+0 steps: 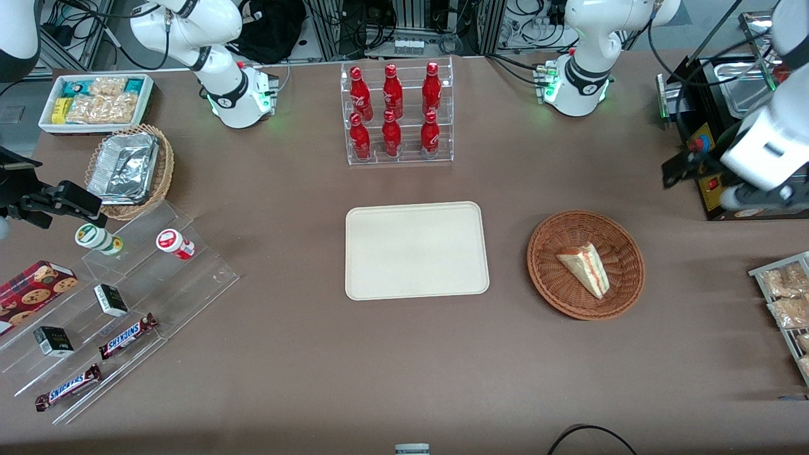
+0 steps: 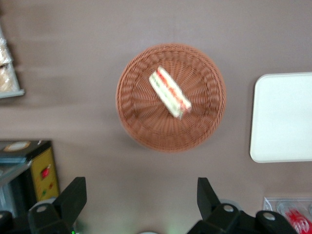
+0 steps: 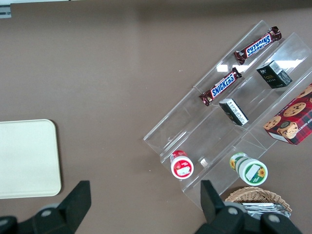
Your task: Place sandwich from basket to tray
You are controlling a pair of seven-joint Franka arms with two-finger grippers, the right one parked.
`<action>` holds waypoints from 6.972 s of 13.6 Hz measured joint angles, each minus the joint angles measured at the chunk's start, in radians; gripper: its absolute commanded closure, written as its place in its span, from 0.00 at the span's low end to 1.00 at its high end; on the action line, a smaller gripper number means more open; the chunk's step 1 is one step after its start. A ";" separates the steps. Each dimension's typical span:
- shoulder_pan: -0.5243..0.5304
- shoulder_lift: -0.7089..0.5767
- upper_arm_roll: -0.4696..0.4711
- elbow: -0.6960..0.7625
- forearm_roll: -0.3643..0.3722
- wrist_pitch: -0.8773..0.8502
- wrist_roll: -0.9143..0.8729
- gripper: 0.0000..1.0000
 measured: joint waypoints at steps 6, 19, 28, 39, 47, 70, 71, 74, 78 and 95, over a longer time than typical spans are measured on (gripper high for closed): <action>-0.004 0.006 -0.026 -0.371 0.000 0.496 -0.179 0.00; -0.006 0.141 -0.091 -0.558 0.000 0.807 -0.765 0.00; -0.006 0.240 -0.086 -0.517 0.021 0.840 -0.765 0.39; 0.003 0.256 -0.081 -0.422 0.044 0.755 -0.765 0.91; -0.200 0.219 -0.113 -0.084 -0.010 0.307 -0.767 0.91; -0.602 0.564 -0.131 -0.068 -0.031 0.773 -0.783 0.00; -0.600 0.548 -0.127 -0.062 -0.031 0.755 -0.784 0.00; -0.596 0.448 -0.077 -0.048 -0.031 0.625 -0.785 0.00; -0.533 0.263 -0.016 -0.041 -0.029 0.382 -0.764 0.00; 0.013 -0.127 0.003 -0.022 -0.025 -0.133 0.016 0.00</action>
